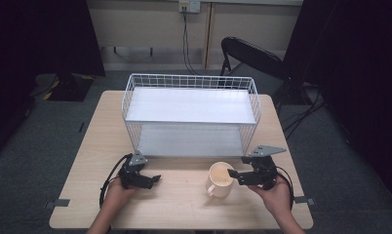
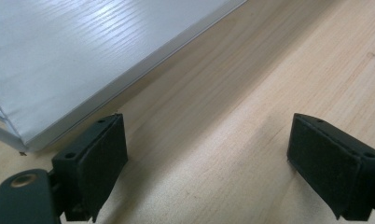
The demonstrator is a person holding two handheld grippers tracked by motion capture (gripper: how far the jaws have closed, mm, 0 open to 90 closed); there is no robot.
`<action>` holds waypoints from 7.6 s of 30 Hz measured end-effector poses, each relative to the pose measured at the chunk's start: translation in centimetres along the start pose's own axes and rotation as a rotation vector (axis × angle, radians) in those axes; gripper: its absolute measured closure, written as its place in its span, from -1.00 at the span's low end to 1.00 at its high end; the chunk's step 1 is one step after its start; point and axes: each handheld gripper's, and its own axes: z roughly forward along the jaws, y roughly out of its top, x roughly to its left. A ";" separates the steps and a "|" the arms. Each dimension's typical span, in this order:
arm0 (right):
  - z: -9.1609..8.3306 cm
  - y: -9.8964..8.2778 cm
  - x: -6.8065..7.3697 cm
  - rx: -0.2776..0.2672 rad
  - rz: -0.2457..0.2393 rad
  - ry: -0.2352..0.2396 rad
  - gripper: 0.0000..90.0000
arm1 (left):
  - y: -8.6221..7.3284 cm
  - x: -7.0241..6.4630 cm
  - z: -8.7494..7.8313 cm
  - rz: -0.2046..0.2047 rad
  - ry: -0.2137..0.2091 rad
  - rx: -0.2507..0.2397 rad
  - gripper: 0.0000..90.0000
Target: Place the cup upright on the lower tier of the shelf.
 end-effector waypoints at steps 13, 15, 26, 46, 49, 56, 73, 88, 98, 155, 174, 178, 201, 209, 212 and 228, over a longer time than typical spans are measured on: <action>1.1 -0.1 0.1 -0.007 0.019 0.020 -0.09 | 0.0 0.0 0.0 0.000 0.000 0.000 -0.74; 1.1 -0.1 0.1 -0.006 0.019 0.021 -0.05 | 0.0 0.0 0.0 0.000 0.000 0.000 -0.75; 1.8 -0.6 0.4 -0.022 0.031 0.008 0.38 | 0.0 0.0 0.0 0.000 0.000 0.000 -0.75; 2.9 -1.0 1.0 -0.026 0.019 -0.021 0.76 | 0.0 0.0 0.0 0.000 0.000 0.000 -0.75; 3.0 -1.0 1.0 -0.024 0.019 -0.028 0.77 | 0.0 0.0 0.0 0.000 0.000 0.000 -0.74; 2.9 -1.0 1.1 -0.031 -0.012 -0.079 0.81 | 0.0 0.0 0.0 0.000 0.000 0.000 -0.74; 2.7 0.7 0.0 -0.058 0.022 -0.128 0.81 | 0.0 0.0 0.0 0.000 0.000 0.000 -0.74; 3.2 1.7 -0.3 -0.100 0.032 -0.198 0.81 | 0.0 0.0 0.0 0.000 0.000 0.000 -0.74; 3.5 2.2 -0.8 -0.123 0.043 -0.248 0.81 | 0.0 0.0 0.0 0.000 0.000 0.000 -0.74; 8.2 4.6 0.1 -0.139 0.057 -0.337 0.81 | 0.0 0.0 0.0 0.000 0.000 0.000 -0.75; 9.1 5.2 -0.1 -0.152 0.077 -0.353 0.81 | 0.0 0.0 0.0 0.000 0.000 0.000 -0.75; 9.2 5.3 -0.3 -0.152 0.084 -0.350 0.81 | 0.0 0.0 0.0 0.000 0.000 0.000 -0.75; 9.3 5.5 -0.7 -0.148 0.089 -0.355 0.72 | 0.0 0.0 0.0 0.000 0.000 0.000 -0.75; 8.9 5.6 -0.6 -0.154 0.092 -0.356 0.41 | 0.0 0.0 0.0 0.000 0.000 0.000 -0.75; 8.7 5.7 -0.5 -0.156 0.090 -0.348 0.29 | 0.0 0.0 0.0 0.000 0.000 0.000 -0.75; 6.7 6.2 0.0 -0.164 0.121 -0.248 -0.34 | 0.0 0.0 0.0 0.000 0.000 0.000 -0.75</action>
